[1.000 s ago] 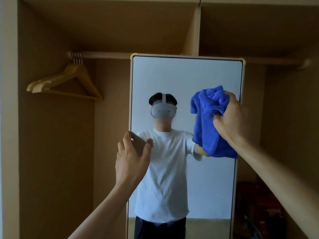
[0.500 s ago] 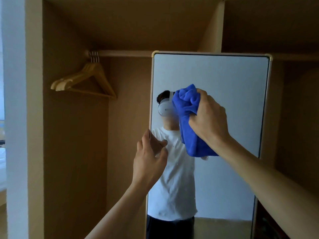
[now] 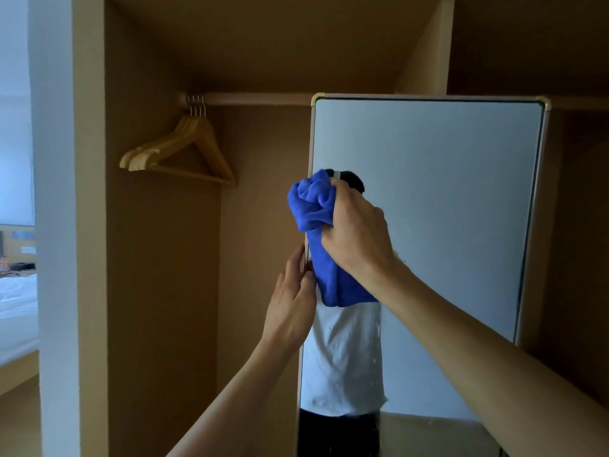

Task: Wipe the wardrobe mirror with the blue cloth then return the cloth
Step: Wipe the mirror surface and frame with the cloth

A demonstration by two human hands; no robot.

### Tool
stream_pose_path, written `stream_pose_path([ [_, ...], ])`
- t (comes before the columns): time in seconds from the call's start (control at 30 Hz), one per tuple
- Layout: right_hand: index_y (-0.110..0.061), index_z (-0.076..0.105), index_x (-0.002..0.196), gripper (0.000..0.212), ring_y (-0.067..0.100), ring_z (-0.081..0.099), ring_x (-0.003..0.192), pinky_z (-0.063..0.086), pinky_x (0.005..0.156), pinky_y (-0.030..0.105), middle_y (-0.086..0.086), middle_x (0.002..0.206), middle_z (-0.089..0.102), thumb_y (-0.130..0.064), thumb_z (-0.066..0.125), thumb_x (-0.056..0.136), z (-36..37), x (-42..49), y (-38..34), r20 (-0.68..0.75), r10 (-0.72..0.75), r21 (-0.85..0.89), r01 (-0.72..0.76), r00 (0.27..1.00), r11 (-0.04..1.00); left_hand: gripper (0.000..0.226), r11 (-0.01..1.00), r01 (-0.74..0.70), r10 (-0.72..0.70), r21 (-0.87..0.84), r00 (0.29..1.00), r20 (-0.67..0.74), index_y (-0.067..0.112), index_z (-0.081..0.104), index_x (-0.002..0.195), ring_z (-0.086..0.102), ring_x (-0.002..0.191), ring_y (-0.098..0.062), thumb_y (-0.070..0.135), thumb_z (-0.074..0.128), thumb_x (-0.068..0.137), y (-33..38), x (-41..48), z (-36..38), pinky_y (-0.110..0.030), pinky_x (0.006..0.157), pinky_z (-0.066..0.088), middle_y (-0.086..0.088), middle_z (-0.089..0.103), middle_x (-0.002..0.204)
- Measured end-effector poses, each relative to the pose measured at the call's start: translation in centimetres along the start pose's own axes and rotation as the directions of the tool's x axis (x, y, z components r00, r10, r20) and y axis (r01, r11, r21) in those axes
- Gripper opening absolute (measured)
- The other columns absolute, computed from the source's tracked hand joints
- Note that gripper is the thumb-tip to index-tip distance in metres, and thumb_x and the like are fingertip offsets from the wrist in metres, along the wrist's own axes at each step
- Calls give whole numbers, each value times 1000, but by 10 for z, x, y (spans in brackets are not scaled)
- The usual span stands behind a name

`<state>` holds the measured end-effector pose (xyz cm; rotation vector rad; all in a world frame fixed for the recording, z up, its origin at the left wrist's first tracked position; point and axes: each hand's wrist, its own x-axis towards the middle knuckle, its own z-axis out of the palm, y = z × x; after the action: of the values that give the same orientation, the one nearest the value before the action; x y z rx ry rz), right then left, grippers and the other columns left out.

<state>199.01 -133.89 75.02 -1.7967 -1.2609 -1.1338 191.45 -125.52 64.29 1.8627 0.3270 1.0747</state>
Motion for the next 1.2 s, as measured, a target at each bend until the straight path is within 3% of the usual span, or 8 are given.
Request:
stream_pose_path([
  [0.13,-15,52,109,24,24,57,82,42,67,32,1,98,60,-17,59,87,-17,6,4,93,12,38,-16,996,999,54,998,-9,11,-64,999,32,61,28,145,43,140,-7,61,33,91,-4,-1,-2,-46,118,34,20,43,153],
  [0.27,-21,49,102,20,26,56,74,43,63,34,-1,93,53,-18,55,84,-40,10,12,171,-23,-90,39,985,995,39,990,-6,12,-142,999,37,75,34,130,44,139,-4,64,37,93,-12,-2,-2,-45,119,34,22,46,149],
  [0.33,-20,51,101,20,23,53,72,42,60,33,-3,88,50,-15,56,82,-46,10,12,186,-71,-128,96,980,987,44,985,-4,10,-171,999,35,70,36,135,45,139,-4,68,38,91,-15,-2,-2,-45,119,33,21,48,148],
  [0.53,-20,43,86,20,24,46,73,20,49,26,-2,82,46,-5,50,76,-35,0,13,163,-247,-250,283,955,926,50,983,-1,11,-182,999,53,67,36,139,44,140,-6,77,30,91,-19,-1,-6,-48,118,35,21,49,148],
  [0.67,-9,65,100,32,29,56,73,39,55,34,6,85,61,-7,50,72,-21,-16,17,133,-327,-260,352,936,899,45,979,-38,49,-198,998,50,73,37,131,46,139,-9,81,23,89,-22,-2,-8,-50,116,37,18,51,148],
  [0.77,-7,65,117,42,31,61,81,47,65,38,10,94,65,-8,55,76,-14,-37,18,175,-316,-294,356,933,887,43,975,-39,52,-217,997,55,75,42,126,47,138,-9,82,20,89,-25,-4,-7,-50,117,36,15,52,148],
  [0.97,-9,59,127,54,29,62,90,52,72,40,12,104,63,-12,73,75,7,-78,24,237,-285,-321,351,929,880,50,965,-12,25,-261,999,44,57,52,129,59,122,-2,69,14,100,-28,-7,-4,-35,106,45,15,66,129],
  [1.2,-11,59,128,56,29,59,87,48,70,40,9,101,62,-6,69,73,15,-91,26,215,-302,-292,356,929,888,61,967,-25,30,-254,999,17,55,49,138,54,130,-6,80,20,90,-35,-8,1,-45,115,40,14,60,139],
])
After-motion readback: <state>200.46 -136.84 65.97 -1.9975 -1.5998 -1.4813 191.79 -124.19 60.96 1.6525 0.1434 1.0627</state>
